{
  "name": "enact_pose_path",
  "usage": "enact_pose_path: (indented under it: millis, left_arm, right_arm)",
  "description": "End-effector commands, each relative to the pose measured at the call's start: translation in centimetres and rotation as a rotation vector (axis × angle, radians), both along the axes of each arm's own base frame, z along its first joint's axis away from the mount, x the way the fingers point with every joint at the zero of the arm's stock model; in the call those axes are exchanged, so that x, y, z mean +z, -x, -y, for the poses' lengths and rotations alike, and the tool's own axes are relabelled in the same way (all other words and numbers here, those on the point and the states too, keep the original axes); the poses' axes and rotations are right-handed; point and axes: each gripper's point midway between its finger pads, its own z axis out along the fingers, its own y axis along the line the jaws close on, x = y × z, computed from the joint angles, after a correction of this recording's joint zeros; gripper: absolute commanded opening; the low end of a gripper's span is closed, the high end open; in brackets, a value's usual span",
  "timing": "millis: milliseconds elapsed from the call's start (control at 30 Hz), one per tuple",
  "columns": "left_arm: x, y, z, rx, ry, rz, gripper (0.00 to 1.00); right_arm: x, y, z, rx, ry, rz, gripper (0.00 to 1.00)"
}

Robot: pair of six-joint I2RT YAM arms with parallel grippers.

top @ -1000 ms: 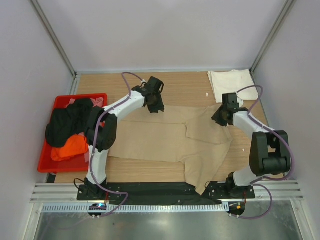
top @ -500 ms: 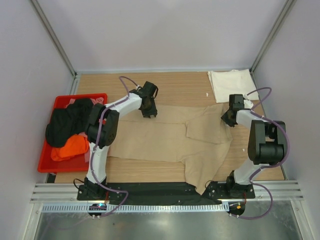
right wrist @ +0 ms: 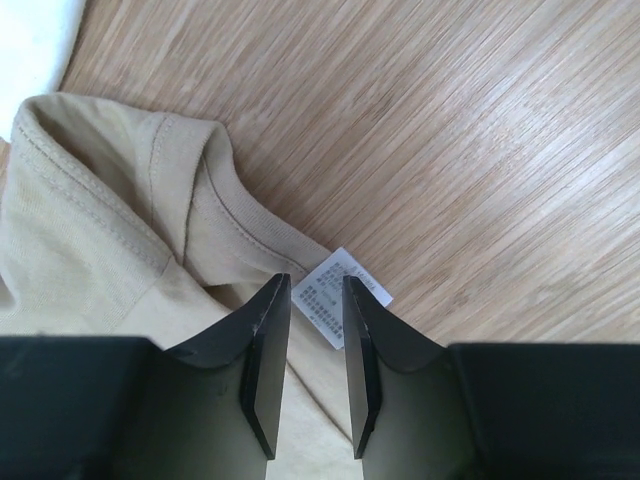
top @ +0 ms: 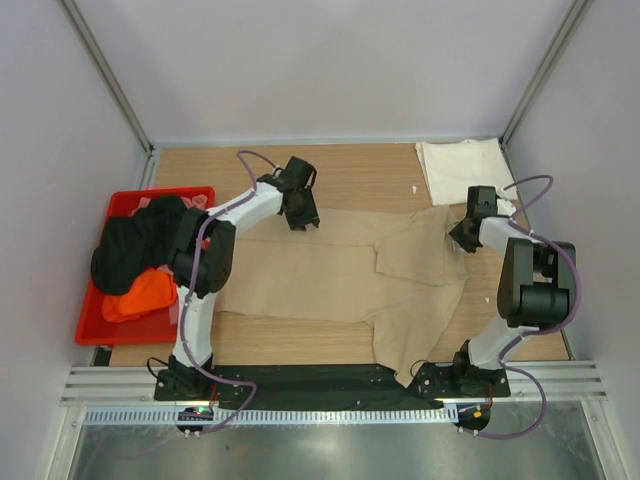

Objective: Fold and stack the t-shirts
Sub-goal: Fold the tshirt

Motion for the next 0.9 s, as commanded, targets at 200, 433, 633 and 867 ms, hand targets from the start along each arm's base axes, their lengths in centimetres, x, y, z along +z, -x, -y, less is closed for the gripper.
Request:
enact_pose_path:
  millis: [200, 433, 633, 867]
  left_arm:
    - [11.4, 0.4, 0.2, -0.127, 0.14, 0.246, 0.43]
    - [7.9, -0.6, -0.5, -0.096, 0.196, 0.183, 0.43]
    - [2.6, -2.1, -2.1, -0.074, 0.16, 0.082, 0.43]
    - [-1.9, -3.1, -5.3, -0.012, 0.107, -0.006, 0.41]
  right_arm:
    - [5.3, -0.9, -1.4, 0.076, -0.059, 0.052, 0.43]
    - [4.5, -2.9, -2.1, 0.239, -0.042, 0.052, 0.44]
    - [3.7, -5.0, -2.9, 0.334, -0.078, 0.085, 0.45]
    - [1.8, -5.8, -1.5, 0.315, -0.052, 0.055, 0.42]
